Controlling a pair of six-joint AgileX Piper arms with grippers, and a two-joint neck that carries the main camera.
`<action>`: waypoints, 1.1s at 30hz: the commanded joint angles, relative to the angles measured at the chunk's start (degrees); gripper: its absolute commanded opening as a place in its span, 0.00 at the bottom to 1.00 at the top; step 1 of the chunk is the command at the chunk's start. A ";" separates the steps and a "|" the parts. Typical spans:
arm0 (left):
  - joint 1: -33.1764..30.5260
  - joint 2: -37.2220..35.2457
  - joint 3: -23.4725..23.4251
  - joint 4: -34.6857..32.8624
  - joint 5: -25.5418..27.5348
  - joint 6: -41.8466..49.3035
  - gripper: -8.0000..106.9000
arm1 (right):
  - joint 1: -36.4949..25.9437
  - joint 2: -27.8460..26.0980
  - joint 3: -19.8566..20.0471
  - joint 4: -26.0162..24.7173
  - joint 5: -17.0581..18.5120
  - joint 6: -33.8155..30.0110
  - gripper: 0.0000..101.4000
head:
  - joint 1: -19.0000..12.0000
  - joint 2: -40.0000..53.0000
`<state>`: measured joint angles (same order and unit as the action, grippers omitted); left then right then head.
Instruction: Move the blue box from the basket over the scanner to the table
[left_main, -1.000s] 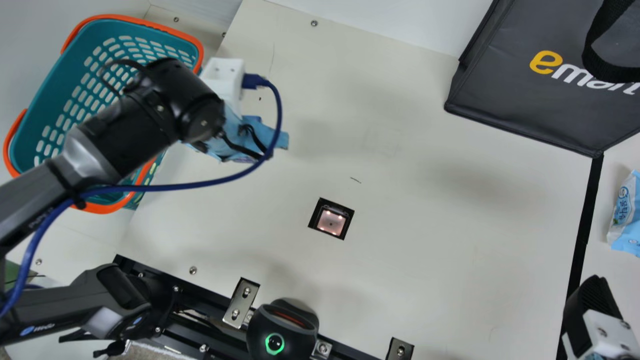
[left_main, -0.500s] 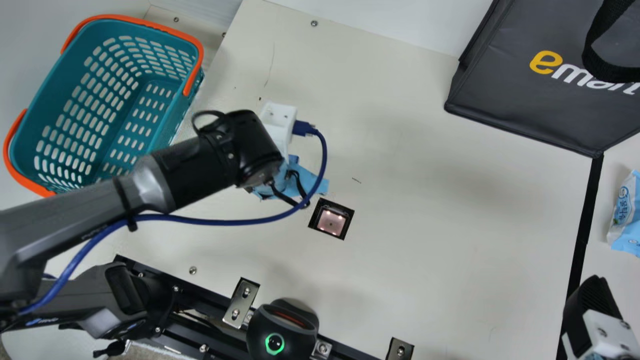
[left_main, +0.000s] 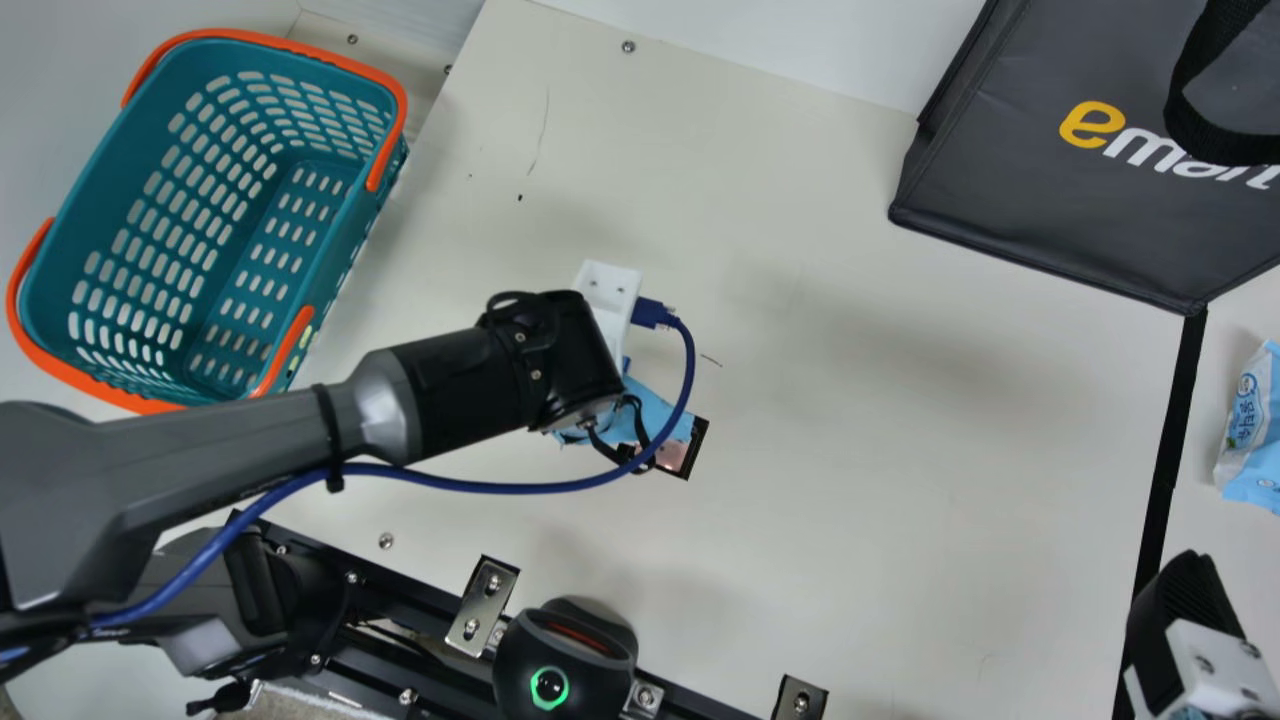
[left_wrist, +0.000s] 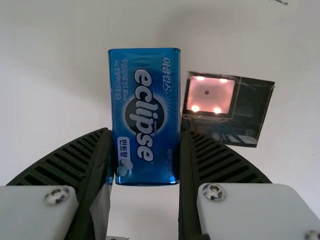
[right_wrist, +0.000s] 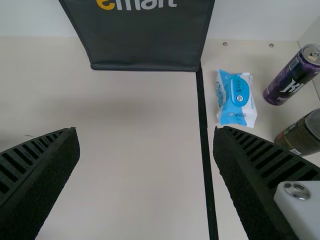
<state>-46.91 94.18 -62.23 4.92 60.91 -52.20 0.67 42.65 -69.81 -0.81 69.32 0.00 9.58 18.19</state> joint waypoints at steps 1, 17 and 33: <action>-0.68 0.44 0.16 -0.25 -0.54 -0.30 0.00 | 0.00 0.00 0.00 0.00 0.00 0.00 0.94 | -1.66 0.23; -5.23 2.77 1.52 -1.13 -5.63 -2.72 0.00 | 0.00 0.00 0.00 0.00 0.00 0.00 0.94 | -1.66 0.23; -9.51 3.50 2.17 3.23 -8.76 -8.23 0.00 | 0.00 0.00 0.00 0.00 0.00 0.00 0.94 | -1.66 0.23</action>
<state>-56.30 97.56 -59.88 7.91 52.19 -60.22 0.67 42.65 -69.81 -0.81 69.32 0.00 9.67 18.28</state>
